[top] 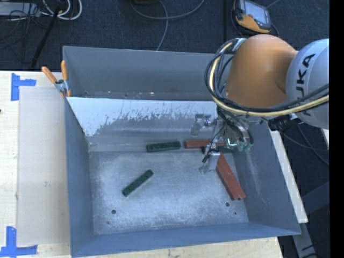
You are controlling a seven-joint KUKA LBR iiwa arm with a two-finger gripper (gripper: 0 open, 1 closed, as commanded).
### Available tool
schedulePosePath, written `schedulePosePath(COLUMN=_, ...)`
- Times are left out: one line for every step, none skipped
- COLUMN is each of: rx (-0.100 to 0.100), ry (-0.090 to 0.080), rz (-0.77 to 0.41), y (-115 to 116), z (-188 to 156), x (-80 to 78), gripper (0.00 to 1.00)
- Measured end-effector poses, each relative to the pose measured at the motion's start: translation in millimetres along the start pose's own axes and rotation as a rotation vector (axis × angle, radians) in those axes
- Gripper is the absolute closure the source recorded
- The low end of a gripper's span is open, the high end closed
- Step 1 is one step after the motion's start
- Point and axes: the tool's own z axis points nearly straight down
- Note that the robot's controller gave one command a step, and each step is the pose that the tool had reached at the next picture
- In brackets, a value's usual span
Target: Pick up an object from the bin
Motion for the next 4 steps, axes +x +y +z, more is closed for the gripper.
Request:
schedulePosePath(rx=-0.001, ry=0.002, rz=0.146, y=54, z=80, x=17.5, gripper=0.0)
schedulePosePath(rx=0.0, ry=0.001, rz=0.065, y=127, z=173, x=20.3, gripper=0.0)
schedulePosePath(rx=0.0, ry=-0.006, rz=0.073, y=124, z=168, x=17.9, gripper=1.0)
schedulePosePath(rx=0.001, ry=-0.015, rz=-0.329, y=114, z=16, x=42.2, gripper=1.0)
